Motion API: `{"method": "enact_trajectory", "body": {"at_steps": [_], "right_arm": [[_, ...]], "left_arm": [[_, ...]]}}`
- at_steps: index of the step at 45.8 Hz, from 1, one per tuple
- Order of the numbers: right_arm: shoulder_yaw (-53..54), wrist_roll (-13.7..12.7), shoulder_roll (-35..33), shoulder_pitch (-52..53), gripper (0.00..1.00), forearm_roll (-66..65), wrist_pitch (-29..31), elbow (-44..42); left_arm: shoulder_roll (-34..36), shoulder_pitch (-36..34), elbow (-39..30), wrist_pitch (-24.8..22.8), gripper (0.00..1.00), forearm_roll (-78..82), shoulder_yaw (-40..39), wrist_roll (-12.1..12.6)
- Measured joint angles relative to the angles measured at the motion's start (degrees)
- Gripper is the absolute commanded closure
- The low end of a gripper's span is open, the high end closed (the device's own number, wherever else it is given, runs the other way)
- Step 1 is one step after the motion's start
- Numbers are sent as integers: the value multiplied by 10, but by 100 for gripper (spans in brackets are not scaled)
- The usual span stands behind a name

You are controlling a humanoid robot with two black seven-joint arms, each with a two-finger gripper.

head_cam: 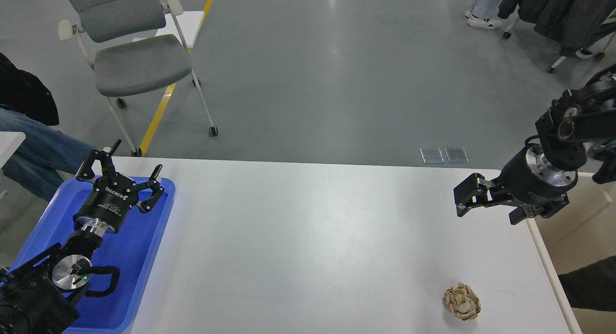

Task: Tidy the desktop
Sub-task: 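Move the open right gripper slightly toward the table edge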

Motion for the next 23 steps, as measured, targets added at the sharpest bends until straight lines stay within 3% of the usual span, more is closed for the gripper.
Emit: {"method": "enact_trajectory", "body": {"at_steps": [23], "right_arm": [[1,3,-16,-12,0,-22,-9,0]], "left_arm": [[0,0,0,0,1,0,0,0]]}}
